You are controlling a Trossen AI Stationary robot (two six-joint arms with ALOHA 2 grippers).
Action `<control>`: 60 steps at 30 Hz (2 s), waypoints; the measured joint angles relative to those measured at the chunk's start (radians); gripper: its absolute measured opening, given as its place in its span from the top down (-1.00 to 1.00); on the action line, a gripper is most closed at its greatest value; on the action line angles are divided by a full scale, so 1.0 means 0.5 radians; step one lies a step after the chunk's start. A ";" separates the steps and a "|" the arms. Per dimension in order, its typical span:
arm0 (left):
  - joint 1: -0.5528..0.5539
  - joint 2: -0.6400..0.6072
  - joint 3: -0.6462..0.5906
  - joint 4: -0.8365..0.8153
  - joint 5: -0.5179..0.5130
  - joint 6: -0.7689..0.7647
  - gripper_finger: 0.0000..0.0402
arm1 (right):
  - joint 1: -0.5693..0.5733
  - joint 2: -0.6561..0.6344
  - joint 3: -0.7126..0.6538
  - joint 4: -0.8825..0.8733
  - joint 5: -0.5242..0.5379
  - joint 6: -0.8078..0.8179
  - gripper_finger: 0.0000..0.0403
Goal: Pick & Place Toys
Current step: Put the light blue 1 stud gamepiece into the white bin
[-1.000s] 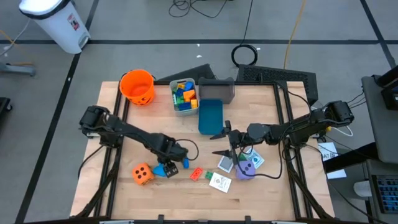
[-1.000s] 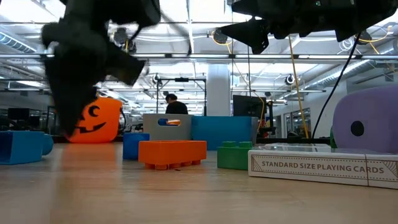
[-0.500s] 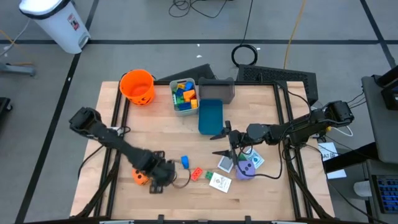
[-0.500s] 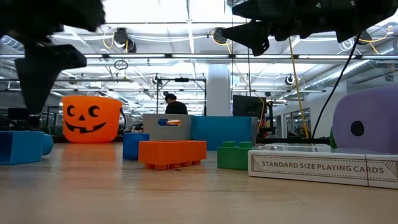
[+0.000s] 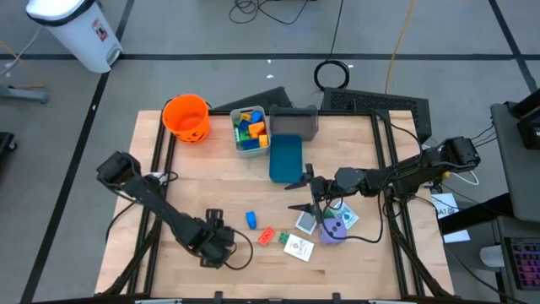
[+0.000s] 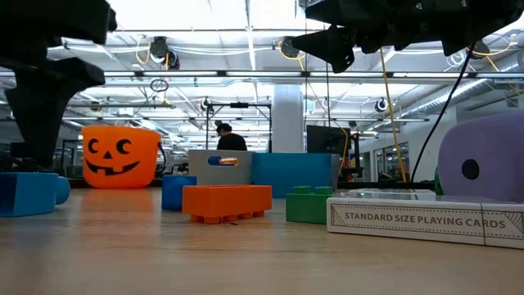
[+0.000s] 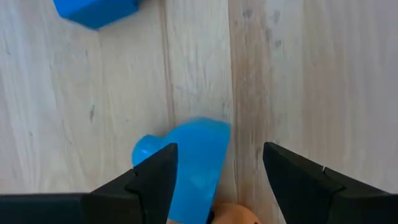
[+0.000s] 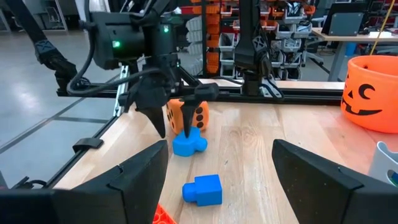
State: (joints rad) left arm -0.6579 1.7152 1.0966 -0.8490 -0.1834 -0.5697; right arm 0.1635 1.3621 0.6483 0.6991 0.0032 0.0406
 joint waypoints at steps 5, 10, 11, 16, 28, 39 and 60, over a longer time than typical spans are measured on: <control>0.011 0.084 0.003 -0.056 -0.026 0.032 -0.20 | 0.000 0.000 0.002 0.000 0.001 0.000 -0.40; 0.030 0.099 0.002 -0.078 -0.248 0.029 -0.20 | 0.000 0.000 0.002 0.000 0.000 0.000 -0.40; 0.032 0.097 0.001 -0.079 -0.322 0.026 -0.20 | 0.000 0.000 0.002 0.000 0.001 -0.001 -0.40; 0.050 0.099 0.001 -0.079 -0.580 0.028 -0.20 | 0.000 0.000 0.002 0.000 0.001 0.000 -0.40; 0.071 0.102 0.000 -0.151 -0.438 -0.185 -0.20 | 0.000 0.000 0.002 0.000 0.001 -0.001 -0.40; 0.073 0.102 0.000 -0.241 -0.524 -0.368 -0.20 | -0.001 0.000 0.002 0.000 0.001 0.000 -0.40; 0.211 0.297 -0.001 -0.484 -0.386 -0.668 -0.20 | -0.001 0.000 0.002 0.016 0.002 0.000 -0.40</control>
State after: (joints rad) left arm -0.5524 1.8637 1.0961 -1.0908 -0.3766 -0.9038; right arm 0.1631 1.3621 0.6495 0.7071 0.0044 0.0406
